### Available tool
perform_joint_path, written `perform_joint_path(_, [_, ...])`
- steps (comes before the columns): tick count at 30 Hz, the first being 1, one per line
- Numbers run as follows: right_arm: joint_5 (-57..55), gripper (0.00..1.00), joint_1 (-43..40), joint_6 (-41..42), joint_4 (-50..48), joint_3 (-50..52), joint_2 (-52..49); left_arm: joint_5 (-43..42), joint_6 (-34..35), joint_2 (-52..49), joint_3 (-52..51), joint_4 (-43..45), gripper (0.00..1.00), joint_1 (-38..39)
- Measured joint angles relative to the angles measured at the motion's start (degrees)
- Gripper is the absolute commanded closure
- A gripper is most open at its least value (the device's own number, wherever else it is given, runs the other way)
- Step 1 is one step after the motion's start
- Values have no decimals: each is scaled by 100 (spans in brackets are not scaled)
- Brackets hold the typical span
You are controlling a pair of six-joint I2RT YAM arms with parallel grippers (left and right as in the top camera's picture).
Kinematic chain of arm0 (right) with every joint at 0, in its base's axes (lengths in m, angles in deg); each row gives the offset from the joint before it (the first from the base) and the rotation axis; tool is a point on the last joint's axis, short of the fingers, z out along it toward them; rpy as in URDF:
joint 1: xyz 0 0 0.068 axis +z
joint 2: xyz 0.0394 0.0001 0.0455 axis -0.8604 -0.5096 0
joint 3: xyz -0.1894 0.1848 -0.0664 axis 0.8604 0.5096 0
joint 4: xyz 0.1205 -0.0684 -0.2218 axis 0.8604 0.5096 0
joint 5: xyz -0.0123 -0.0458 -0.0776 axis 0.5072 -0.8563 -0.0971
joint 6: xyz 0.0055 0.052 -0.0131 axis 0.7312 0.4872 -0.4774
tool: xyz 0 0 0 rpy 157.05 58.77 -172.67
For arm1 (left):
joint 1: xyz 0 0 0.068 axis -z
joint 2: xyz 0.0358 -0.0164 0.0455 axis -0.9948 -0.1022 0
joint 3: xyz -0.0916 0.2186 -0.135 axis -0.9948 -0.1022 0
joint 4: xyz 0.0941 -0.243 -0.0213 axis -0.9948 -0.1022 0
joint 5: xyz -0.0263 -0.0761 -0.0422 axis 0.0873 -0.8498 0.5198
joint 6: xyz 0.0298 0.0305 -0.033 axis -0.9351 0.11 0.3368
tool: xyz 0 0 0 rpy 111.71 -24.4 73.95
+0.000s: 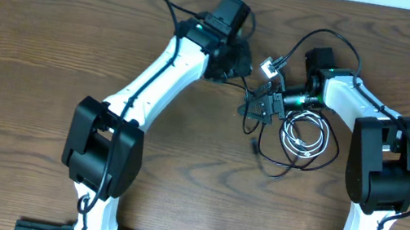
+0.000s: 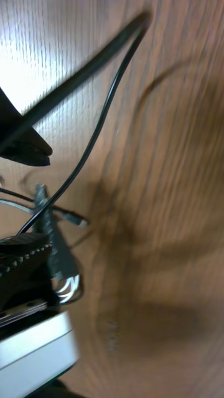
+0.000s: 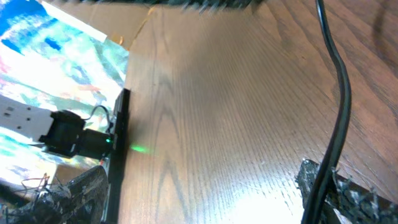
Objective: Untangle cables
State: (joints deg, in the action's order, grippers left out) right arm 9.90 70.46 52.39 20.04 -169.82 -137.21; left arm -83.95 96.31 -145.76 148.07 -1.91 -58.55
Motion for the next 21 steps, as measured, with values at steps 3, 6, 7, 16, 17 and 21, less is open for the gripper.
perform_joint_path(3, [144,6,0,0,-17,0,0,63,94,0,0,4,60,-116])
perform_joint_path(6, [293,5,0,0,-28,0,0,101,120,0,0,4,60,-160])
perform_joint_path(7, [354,5,0,0,-42,0,0,103,136,0,0,4,59,-160])
perform_joint_path(16, [1191,5,42,-2,-271,0,0,188,251,0,0,4,59,-153])
perform_joint_path(17, [1233,5,66,-2,-271,0,2,199,256,0,0,4,59,-153])
perform_joint_path(21, [1342,6,221,-2,-332,0,2,232,275,0,0,4,59,-153])
